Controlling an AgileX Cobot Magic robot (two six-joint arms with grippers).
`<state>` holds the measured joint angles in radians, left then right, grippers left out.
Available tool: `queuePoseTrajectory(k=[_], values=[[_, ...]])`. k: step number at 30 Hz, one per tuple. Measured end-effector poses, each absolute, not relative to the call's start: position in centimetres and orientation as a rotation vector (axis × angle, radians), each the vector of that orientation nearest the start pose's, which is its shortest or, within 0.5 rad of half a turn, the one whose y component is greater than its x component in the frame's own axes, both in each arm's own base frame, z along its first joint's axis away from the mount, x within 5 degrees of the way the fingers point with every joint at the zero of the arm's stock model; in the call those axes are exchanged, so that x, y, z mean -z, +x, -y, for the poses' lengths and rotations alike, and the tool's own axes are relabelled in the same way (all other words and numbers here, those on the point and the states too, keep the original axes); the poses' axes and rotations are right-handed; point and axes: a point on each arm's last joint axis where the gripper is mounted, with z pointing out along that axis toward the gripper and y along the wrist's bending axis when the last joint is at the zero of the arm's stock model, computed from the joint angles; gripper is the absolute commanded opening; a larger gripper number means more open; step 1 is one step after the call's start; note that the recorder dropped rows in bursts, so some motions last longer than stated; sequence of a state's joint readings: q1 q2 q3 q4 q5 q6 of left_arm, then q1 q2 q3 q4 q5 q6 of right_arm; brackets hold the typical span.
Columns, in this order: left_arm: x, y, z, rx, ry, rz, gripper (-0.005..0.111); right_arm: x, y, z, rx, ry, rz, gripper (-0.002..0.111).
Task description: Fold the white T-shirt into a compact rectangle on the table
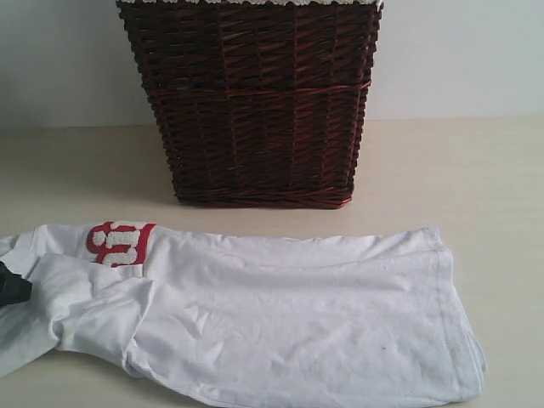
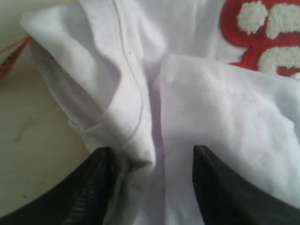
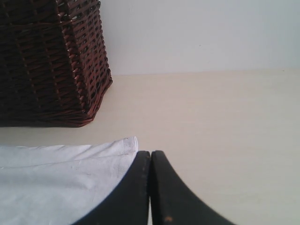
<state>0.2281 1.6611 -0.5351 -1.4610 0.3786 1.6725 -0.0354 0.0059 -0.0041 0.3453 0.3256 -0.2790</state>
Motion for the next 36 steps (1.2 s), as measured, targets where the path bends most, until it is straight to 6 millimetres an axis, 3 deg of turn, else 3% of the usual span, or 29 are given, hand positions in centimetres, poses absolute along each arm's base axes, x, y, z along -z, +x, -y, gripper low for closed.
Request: queuePoseTrajectory(k=[3, 8, 14, 25, 31, 36], values=[[-11.6, 25.3, -2.7, 0.296, 0.094, -2.567, 0.049, -18.7, 5.4, -0.8, -0.107, -0.002, -1.793, 0.0], [-10.8, 25.6, -2.7, 0.258, 0.147, -2.566, 0.019, -18.7, 5.4, -0.8, -0.107, -0.002, -1.793, 0.0], [-10.1, 25.7, -1.5, 0.255, 0.262, -2.578, 0.0, -18.7, 5.4, -0.8, -0.107, -0.002, -1.793, 0.0], [-10.8, 25.8, -1.1, 0.182, 0.317, -2.565, 0.0, -18.7, 5.4, -0.8, -0.107, -0.002, -1.793, 0.0], [-14.0, 25.7, -1.8, 0.12, 0.298, -2.448, 0.0, -18.7, 5.4, -0.8, -0.107, -0.002, -1.793, 0.0], [-16.9, 25.4, -0.9, 0.198, 0.373, -2.296, 0.0, -18.7, 5.4, -0.8, -0.107, -0.002, -1.793, 0.0]])
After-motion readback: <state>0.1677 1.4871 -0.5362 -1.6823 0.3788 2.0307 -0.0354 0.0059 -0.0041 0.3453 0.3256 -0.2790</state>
